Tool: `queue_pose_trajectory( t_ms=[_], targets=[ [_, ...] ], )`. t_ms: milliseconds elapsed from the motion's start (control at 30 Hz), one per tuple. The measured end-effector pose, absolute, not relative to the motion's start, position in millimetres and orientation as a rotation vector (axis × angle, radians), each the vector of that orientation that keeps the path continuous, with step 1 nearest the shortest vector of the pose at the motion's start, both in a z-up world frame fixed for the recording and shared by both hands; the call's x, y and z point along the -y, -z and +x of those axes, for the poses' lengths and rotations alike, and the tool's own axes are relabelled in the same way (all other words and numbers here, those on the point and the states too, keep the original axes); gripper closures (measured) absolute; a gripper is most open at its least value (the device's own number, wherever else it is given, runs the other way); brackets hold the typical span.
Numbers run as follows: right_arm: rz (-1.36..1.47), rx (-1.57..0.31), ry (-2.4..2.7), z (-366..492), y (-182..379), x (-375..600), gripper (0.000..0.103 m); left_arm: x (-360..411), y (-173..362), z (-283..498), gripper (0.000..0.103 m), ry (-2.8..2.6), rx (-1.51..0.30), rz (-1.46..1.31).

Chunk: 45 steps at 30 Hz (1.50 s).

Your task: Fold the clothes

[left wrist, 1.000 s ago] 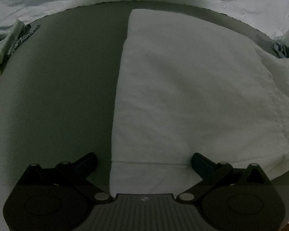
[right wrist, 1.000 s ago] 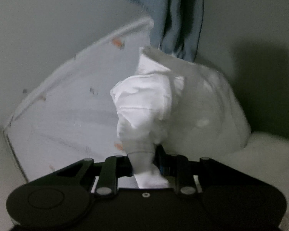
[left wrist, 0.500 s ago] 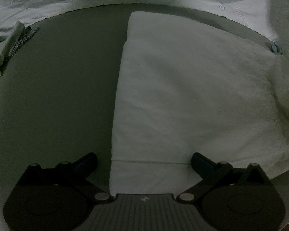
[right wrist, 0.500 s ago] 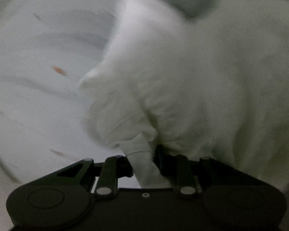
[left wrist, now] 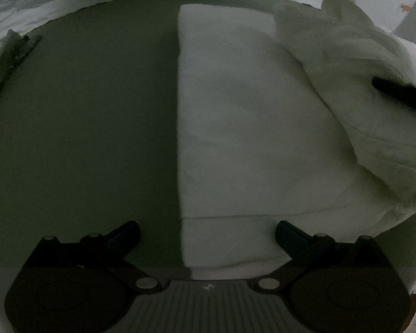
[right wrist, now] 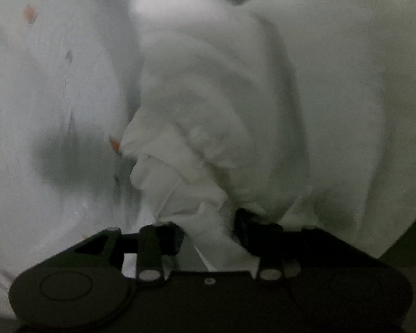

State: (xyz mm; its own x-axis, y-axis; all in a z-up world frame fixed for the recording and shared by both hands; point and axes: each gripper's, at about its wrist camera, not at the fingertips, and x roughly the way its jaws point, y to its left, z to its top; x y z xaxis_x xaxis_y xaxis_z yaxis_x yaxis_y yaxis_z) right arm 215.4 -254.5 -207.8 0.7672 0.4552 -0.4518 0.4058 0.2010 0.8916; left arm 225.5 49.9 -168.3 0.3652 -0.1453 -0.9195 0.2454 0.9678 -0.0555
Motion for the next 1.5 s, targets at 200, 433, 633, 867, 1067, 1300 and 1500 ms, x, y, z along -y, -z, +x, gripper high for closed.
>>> queue_pose_trajectory(
  t_ms=[200,433,633,867,1067,1300,1500],
  targets=[
    [1.235,-0.793,-0.158,233.9,176.6,232.3,0.026,-76.7,159.8,218.0,0.000,0.220,-1.144,0.088],
    [1.243,-0.767,-0.216,247.5,175.2,247.6,0.018,-90.7,168.1,216.5,0.000,0.202,-1.166,0.012],
    [1.241,-0.635,-0.457,217.2,145.6,253.6,0.017,-65.1,180.9,242.6,0.000,0.191,-1.182,-0.018],
    [1.200,-0.486,-0.304,191.9,139.2,311.3,0.048,-68.6,164.9,258.4,0.000,0.178,-1.153,-0.062],
    [1.329,-0.498,-0.137,190.6,179.3,334.4,0.053,-100.6,121.5,258.3,0.001,0.191,-0.992,-0.361],
    [1.544,-0.454,-0.094,202.5,205.9,365.9,0.046,-105.5,131.6,291.6,0.001,0.469,-0.946,-0.848],
    [1.609,-0.413,-0.117,225.2,211.7,386.6,0.042,-84.5,170.3,319.8,0.001,0.490,-1.103,-0.805]
  ],
)
